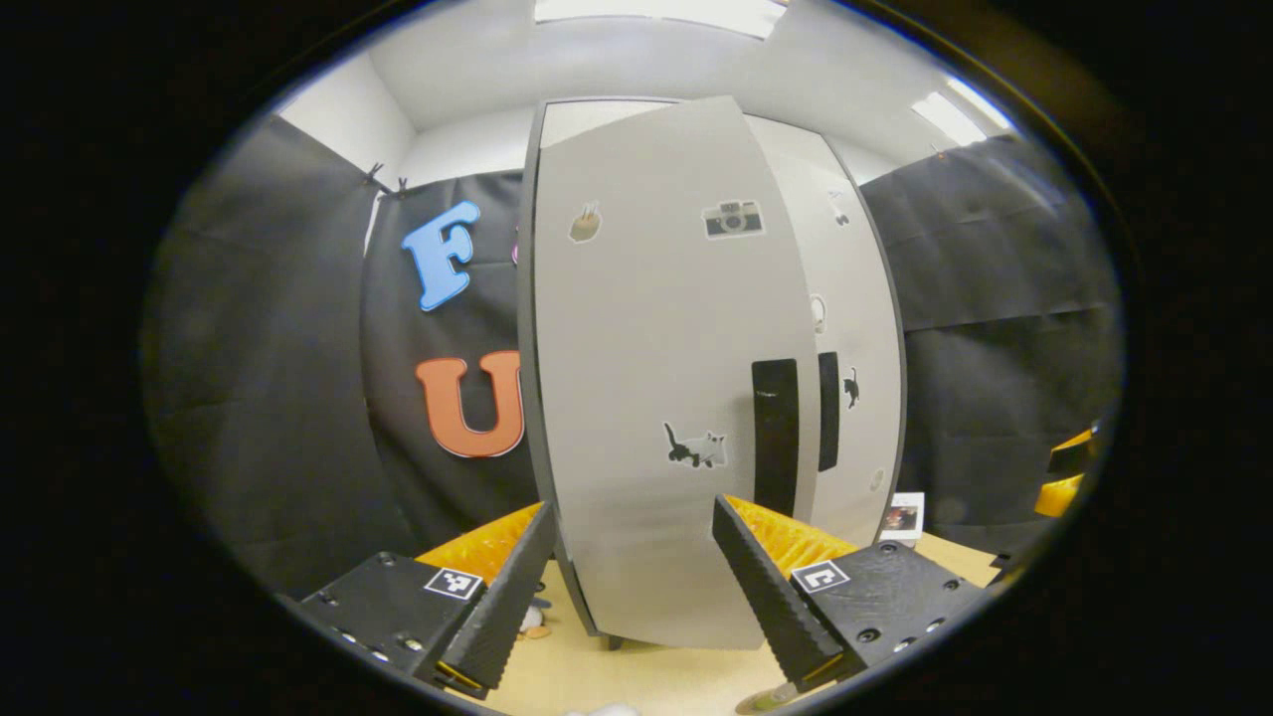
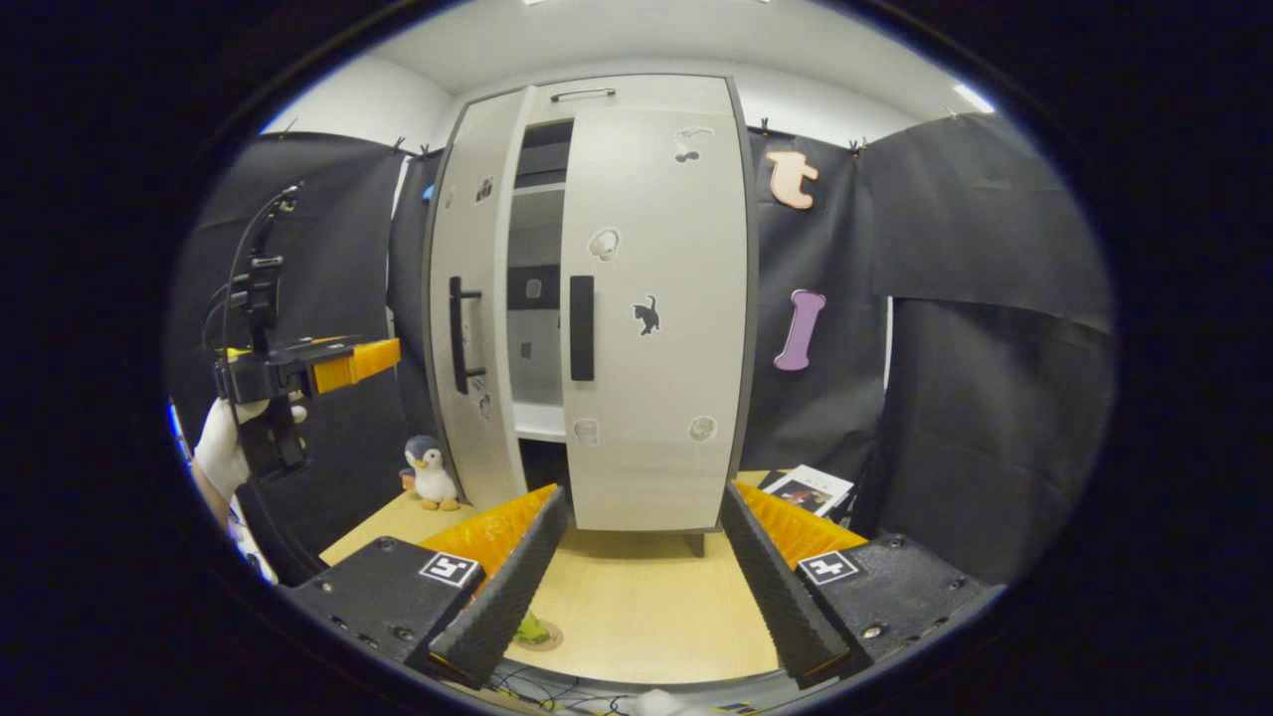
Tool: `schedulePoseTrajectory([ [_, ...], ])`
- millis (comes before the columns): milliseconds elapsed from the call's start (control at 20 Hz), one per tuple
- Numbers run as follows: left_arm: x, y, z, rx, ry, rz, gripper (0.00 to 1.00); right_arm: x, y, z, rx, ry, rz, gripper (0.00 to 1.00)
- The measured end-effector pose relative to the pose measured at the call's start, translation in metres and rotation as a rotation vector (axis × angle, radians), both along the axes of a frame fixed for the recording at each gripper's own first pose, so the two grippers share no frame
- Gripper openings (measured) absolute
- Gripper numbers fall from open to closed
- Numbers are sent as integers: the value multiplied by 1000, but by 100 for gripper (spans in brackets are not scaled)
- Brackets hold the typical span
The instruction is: Grasp the bottle in the cabinet with the left hand and place it on the coaster, then close the right door with the right hand and the left door with the left hand.
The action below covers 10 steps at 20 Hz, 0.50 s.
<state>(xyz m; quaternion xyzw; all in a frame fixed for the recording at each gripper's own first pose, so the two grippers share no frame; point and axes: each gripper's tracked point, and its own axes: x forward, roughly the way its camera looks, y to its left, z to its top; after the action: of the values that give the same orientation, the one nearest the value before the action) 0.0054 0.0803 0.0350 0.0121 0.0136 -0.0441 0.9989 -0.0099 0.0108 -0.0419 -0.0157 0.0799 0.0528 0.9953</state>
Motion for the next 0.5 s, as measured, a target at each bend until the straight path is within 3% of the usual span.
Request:
schedulePoseTrajectory([
  [200, -28, 0, 2, -29, 13, 31, 97, 0, 4, 8, 5, -27, -14, 100],
  [500, -73, 8, -8, 8, 35, 65, 97, 7, 0, 28, 39, -99, -66, 100],
])
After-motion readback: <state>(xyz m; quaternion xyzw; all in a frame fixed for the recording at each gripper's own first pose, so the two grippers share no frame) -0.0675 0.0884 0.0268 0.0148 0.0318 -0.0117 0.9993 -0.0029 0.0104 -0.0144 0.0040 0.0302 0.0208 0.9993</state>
